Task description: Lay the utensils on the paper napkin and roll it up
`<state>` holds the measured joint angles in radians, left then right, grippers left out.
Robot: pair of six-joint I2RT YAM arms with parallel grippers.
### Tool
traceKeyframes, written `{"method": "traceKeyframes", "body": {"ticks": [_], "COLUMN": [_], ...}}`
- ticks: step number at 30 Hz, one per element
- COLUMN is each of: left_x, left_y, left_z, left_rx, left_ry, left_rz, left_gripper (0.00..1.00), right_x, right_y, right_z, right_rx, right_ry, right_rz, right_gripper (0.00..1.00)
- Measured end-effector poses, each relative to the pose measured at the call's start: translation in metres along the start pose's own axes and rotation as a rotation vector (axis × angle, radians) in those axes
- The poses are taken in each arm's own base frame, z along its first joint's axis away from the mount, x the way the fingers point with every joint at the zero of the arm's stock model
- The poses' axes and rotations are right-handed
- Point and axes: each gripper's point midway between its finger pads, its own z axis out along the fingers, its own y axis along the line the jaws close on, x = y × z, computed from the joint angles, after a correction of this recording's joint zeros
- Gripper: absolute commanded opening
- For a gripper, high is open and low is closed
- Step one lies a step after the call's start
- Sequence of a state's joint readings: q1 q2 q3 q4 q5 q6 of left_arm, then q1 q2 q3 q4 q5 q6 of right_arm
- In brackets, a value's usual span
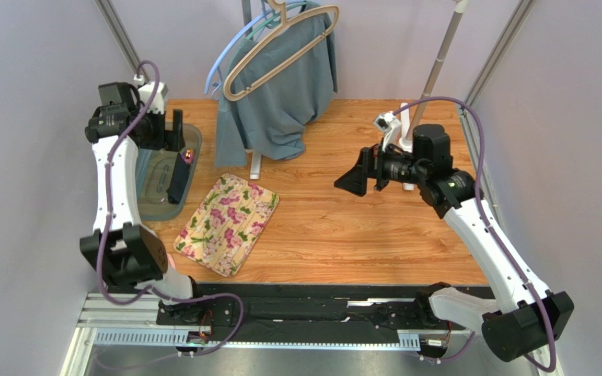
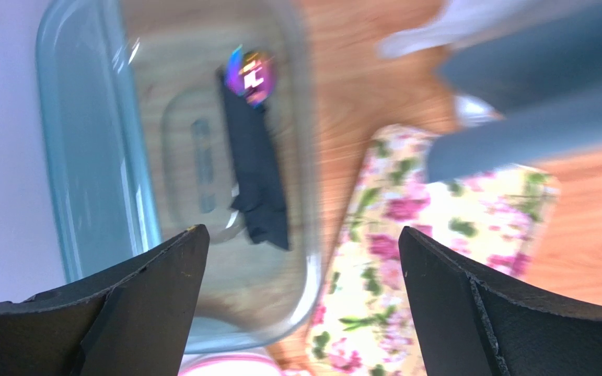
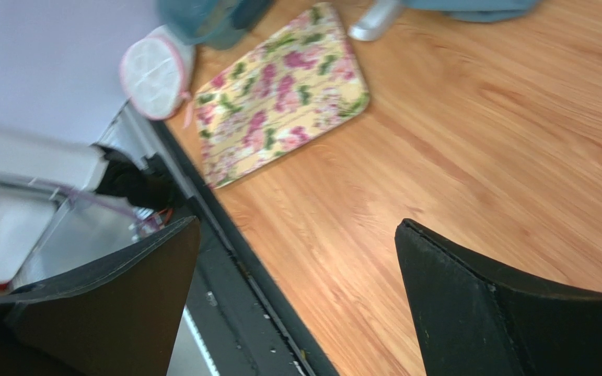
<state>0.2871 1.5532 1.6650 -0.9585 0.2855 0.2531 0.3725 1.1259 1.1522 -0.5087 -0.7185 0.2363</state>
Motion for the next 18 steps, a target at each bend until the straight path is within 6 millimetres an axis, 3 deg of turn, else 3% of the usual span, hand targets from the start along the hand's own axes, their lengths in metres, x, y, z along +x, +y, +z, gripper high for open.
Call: {"method": "traceKeyframes", "body": {"ticks": [3, 5, 10, 13, 18], "left_x": [-0.015, -0.011, 0.045, 0.079, 0.110], "left_y": [-0.050, -0.078, -0.146, -0.163, -0.163], "left_z": [-0.033, -0.046, -0.058, -0.057, -0.053], "left_rx": [0.038, 0.067, 0.185, 0.219, 0.214], "left_ry": [-0.071, -0.092, -0.050, -0.009, 0.035], "left_rz": [0.078, 0.116, 0.184, 0.204, 0.198], "left_gripper": [0.99, 0.99, 0.99, 0.99, 0.99], "right_x": [-0.005, -0.005, 0.011, 0.032, 0.063], "right_y": [-0.032, -0.049, -0.082, -0.090, -0.096], "right_z": [-0.021, -0.033, -0.060, -0.069, -0.080], "right_rx": [0.160, 0.251, 0.446, 0.503, 0.546], "right_ry": [-0.040, -0.059, -0.070, -0.057, -0.036], "right_rz": [0.026, 0.044, 0.081, 0.088, 0.086], "right_gripper": [1.00, 1.00, 1.00, 1.00, 1.00]}}
